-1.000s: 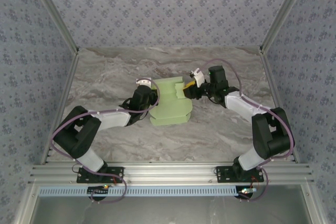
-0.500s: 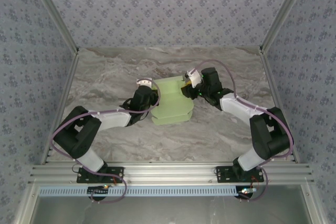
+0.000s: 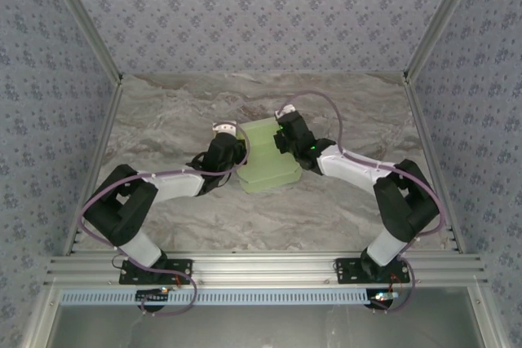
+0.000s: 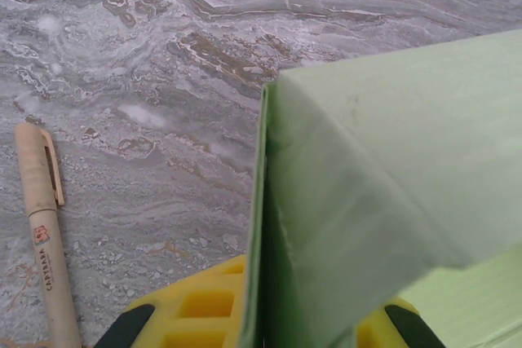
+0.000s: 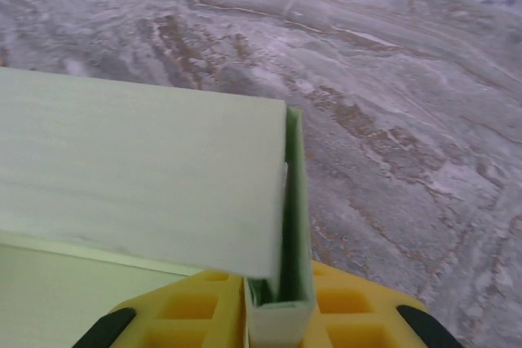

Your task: Fold the paper box

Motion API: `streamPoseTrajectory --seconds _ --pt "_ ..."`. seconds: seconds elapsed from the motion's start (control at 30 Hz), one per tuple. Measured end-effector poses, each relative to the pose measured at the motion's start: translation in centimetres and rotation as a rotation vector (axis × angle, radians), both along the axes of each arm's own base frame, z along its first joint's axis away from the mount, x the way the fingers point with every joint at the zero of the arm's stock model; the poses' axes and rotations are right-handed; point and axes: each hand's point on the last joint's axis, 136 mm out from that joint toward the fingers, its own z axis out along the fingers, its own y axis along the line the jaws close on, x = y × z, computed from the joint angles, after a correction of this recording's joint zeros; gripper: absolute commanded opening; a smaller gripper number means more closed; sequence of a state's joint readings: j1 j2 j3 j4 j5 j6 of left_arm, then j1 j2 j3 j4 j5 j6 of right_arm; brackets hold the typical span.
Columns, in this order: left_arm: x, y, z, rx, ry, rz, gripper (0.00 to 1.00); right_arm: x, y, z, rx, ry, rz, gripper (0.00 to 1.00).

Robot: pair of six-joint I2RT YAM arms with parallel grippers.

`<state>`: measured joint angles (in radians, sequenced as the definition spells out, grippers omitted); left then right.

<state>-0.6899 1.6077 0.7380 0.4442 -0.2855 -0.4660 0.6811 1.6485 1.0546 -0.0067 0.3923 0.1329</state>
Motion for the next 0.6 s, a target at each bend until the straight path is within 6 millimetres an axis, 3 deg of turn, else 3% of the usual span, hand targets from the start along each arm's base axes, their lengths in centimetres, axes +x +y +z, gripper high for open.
streamPoseTrajectory --seconds 0.43,0.6 --pt "-0.3 -0.8 0.3 -0.009 -0.007 -0.017 0.02 -0.4 -1.8 0.4 -0.116 -0.037 -0.234 0.21" --pt "-0.4 -0.9 0.3 -0.008 -0.005 -0.020 0.02 -0.5 -2.0 0.3 -0.120 -0.029 -0.236 0.33"
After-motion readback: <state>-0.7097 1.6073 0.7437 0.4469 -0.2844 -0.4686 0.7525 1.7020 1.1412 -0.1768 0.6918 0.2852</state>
